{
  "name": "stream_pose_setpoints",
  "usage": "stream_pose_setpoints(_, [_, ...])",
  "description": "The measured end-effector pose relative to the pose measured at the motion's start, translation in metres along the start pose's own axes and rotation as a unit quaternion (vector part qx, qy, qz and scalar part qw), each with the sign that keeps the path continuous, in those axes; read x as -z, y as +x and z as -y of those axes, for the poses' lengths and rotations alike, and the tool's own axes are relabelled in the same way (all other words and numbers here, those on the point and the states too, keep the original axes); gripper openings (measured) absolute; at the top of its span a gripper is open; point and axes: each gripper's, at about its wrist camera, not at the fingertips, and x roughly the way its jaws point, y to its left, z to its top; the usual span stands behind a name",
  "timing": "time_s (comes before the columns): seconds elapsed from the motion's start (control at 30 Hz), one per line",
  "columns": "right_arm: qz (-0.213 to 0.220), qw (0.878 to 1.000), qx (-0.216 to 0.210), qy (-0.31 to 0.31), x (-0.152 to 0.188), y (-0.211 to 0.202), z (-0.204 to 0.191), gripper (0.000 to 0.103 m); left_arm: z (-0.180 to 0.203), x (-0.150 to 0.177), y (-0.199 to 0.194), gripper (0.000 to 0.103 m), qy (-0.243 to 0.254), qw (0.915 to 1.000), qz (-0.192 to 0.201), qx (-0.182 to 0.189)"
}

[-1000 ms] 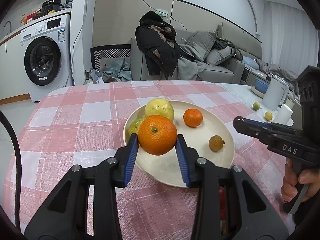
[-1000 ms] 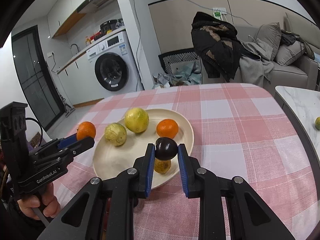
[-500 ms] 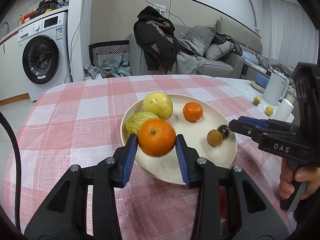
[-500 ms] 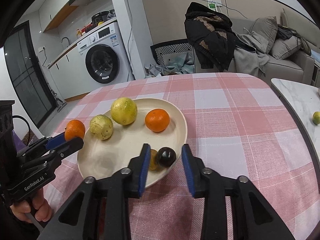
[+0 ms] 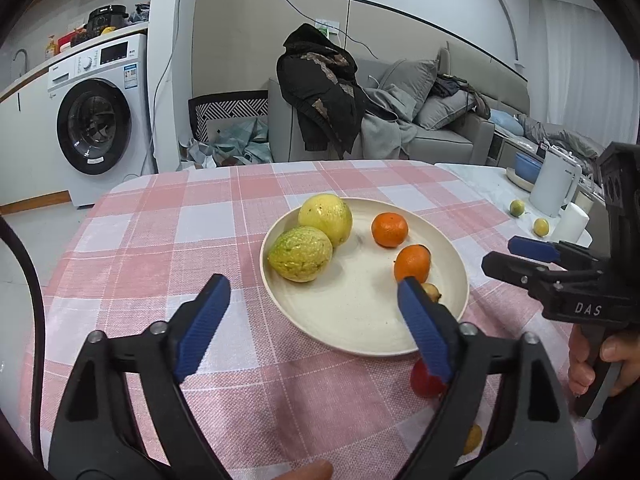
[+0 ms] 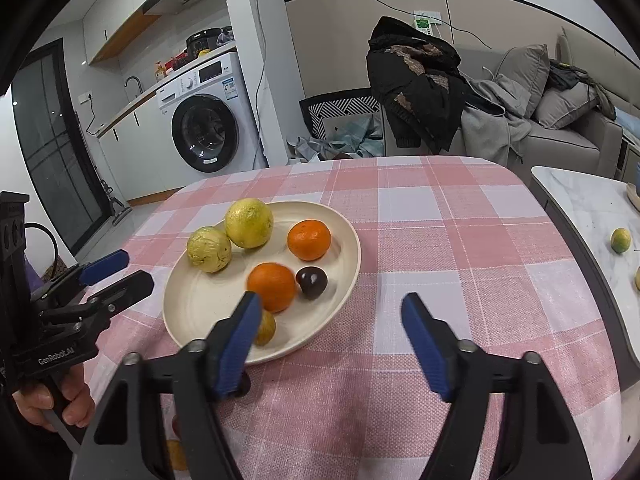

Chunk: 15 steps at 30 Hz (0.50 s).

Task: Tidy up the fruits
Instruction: 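Open both tools to drop the mandarin and plum onto the plate, then withdraw both open tools from the plate toward the remaining fruit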

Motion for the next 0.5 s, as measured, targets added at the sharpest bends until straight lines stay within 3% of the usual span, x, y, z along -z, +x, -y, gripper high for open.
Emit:
stream_pose_setpoints(0.07, [-0.001, 1.000, 0.002, -0.002, 0.001, -0.004, -0.001, 0.098, 0.001, 0.000, -0.008, 0.089, 0.003, 1.0000, -0.002, 0.001])
stream_pose_setpoints(0.13, [-0.001, 1.000, 0.000, -0.004, 0.003, -0.010, -0.003, 0.102, 0.002, 0.003, -0.015, 0.101, 0.008, 1.0000, -0.004, -0.003])
stream_pose_setpoints(0.17, [0.000, 1.000, -0.003, -0.007, 0.004, -0.013, -0.004, 0.103, 0.003, 0.004, -0.020, 0.102, 0.010, 0.9999, 0.000, -0.007])
stream_pose_setpoints(0.5, [-0.013, 0.999, -0.005, -0.031, 0.015, -0.034, -0.020, 0.103, 0.018, 0.027, -0.048, 0.102, 0.043, 0.9988, -0.018, -0.015])
